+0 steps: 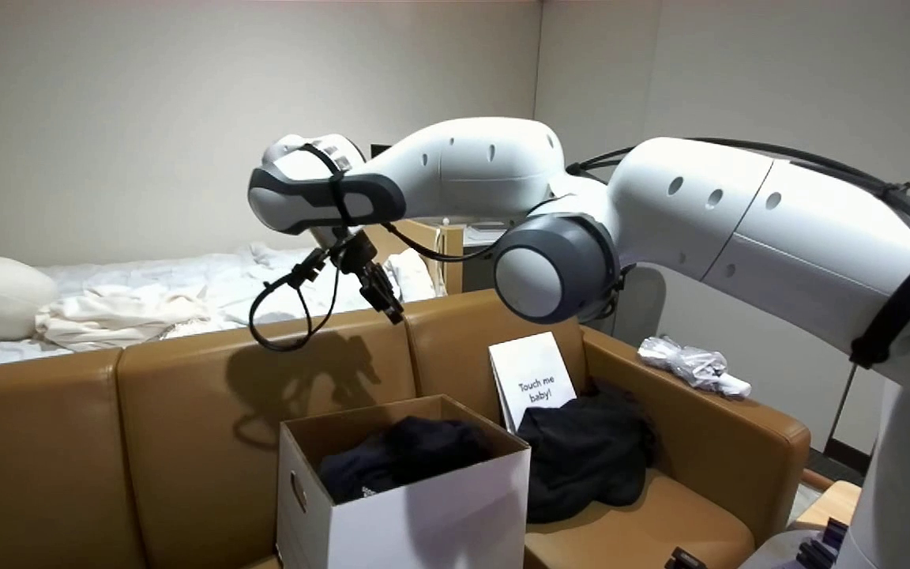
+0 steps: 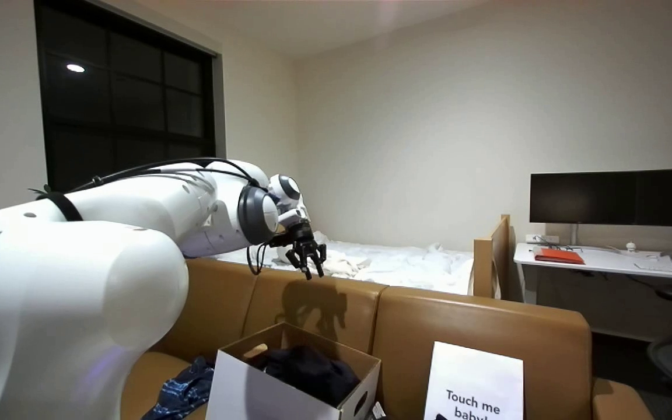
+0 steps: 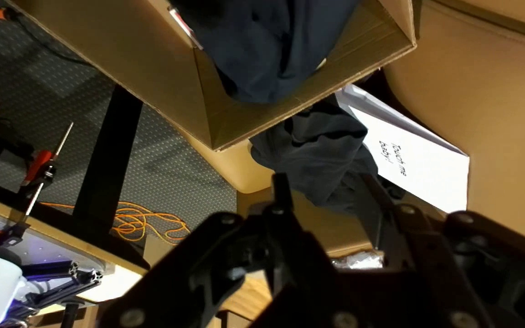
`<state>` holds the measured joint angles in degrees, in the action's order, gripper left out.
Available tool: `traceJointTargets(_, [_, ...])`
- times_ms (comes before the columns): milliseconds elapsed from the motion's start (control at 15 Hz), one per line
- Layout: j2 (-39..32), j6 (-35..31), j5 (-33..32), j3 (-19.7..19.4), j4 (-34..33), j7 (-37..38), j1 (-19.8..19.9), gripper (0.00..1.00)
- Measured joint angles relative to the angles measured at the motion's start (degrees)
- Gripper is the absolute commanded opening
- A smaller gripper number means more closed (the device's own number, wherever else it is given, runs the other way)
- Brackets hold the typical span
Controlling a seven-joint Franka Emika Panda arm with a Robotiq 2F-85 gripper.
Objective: Pick the cloth and put it in the box
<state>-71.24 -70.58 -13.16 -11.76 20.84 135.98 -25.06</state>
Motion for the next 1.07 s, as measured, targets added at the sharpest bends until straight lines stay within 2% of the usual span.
traceJointTargets(200, [0.6,0.1,-1.0,-1.2,-0.6,0.7,1.5,0.93])
traceJointTargets(333, [1.7,0.1,-2.5,-2.1,-0.7,-0.8,2.8,1.0])
traceJointTargets(533, [5.2,0.1,-4.1,-3.4,-1.1,-3.8,5.6,1.0])
traceJointTargets(733, [10.4,1.6,-3.8,-2.9,-1.2,-6.8,10.0,1.0])
traceJointTargets(867, [13.6,3.6,-2.3,-2.0,-1.2,-8.3,13.9,1.0])
traceJointTargets(1067, [17.5,5.9,1.9,-0.3,-1.2,-8.5,21.8,1.0])
